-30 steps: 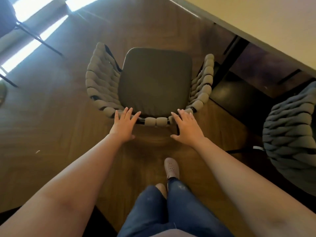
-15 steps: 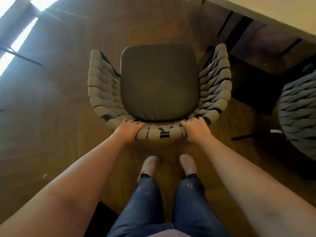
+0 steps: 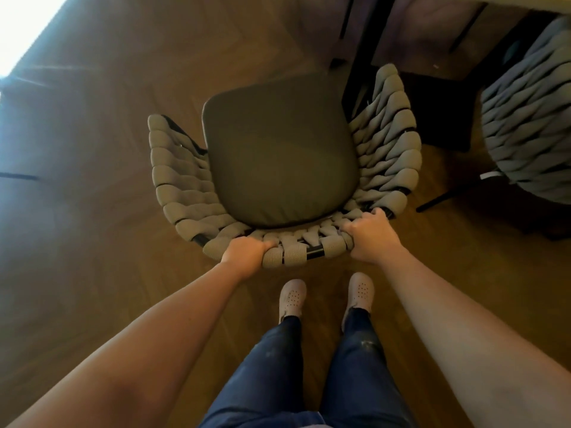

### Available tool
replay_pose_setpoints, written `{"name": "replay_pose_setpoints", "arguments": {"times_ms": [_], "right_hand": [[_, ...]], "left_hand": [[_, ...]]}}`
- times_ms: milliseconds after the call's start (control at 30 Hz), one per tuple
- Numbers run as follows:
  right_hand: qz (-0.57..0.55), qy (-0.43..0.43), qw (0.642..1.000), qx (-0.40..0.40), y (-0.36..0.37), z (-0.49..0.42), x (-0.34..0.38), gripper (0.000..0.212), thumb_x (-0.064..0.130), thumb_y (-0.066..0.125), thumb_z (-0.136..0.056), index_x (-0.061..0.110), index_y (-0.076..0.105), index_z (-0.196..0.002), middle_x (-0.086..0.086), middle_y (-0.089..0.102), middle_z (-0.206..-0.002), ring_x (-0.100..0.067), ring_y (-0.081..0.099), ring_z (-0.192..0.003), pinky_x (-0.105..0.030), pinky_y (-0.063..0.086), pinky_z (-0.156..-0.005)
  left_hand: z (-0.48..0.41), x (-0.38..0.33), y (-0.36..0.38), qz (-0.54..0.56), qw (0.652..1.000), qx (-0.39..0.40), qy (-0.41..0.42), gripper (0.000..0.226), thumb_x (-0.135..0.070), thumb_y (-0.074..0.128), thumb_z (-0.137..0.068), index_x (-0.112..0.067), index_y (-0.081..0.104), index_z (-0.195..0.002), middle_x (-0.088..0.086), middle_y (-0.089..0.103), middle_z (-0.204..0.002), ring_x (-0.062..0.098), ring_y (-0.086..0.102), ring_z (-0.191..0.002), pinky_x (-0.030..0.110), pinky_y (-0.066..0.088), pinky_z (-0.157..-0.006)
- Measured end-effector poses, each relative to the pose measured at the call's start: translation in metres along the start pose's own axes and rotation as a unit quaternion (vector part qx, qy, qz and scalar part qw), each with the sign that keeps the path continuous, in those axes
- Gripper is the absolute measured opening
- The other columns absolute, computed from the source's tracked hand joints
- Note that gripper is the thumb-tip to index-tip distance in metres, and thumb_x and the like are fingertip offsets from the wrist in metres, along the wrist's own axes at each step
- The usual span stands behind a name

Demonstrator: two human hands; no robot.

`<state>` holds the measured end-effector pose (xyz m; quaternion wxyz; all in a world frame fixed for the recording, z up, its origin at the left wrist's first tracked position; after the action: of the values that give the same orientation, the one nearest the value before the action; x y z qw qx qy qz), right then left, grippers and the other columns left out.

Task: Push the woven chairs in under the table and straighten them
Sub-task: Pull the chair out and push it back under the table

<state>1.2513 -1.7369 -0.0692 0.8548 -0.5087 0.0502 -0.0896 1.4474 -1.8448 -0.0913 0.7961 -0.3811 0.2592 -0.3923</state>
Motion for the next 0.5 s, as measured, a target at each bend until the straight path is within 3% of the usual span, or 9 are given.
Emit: {"name": "replay_pose_setpoints", "arguments": {"times_ms": [267, 500], "right_hand": [[-0.068, 0.06, 0.996, 0.004, 0.025, 0.037, -0.016, 0.033, 0.034, 0.065, -0.077, 0.025, 0.061, -0.109, 0.002, 0.066, -0.093, -0.024, 0.056, -0.102, -0.042, 0.035, -0.092], [-0.102, 0.126, 0.987, -0.015, 0.036, 0.052, -0.048, 0.031, 0.033, 0.067, -0.074, 0.023, 0.063, -0.103, 0.001, 0.066, -0.083, -0.026, 0.059, -0.094, -0.043, 0.037, -0.088]], "left_hand": [[-0.013, -0.028, -0.007, -0.043, 0.996, 0.017, 0.08, 0.044, -0.022, 0.053, -0.095, -0.037, 0.046, -0.136, -0.003, 0.066, -0.108, 0.016, 0.063, -0.096, 0.03, 0.051, -0.081], [-0.046, -0.057, -0.036, -0.091, 0.986, 0.021, 0.138, 0.042, -0.02, 0.051, -0.096, -0.034, 0.046, -0.136, 0.0, 0.065, -0.107, 0.018, 0.062, -0.095, 0.031, 0.05, -0.08]]}}
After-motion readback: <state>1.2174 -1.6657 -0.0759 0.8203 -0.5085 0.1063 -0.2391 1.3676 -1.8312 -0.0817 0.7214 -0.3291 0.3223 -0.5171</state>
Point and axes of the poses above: each hand's wrist, its own z-axis away from the middle knuckle, its own y-axis out of the palm, x = y × z, the point moved 8 cm from there along -z, towards the middle knuckle
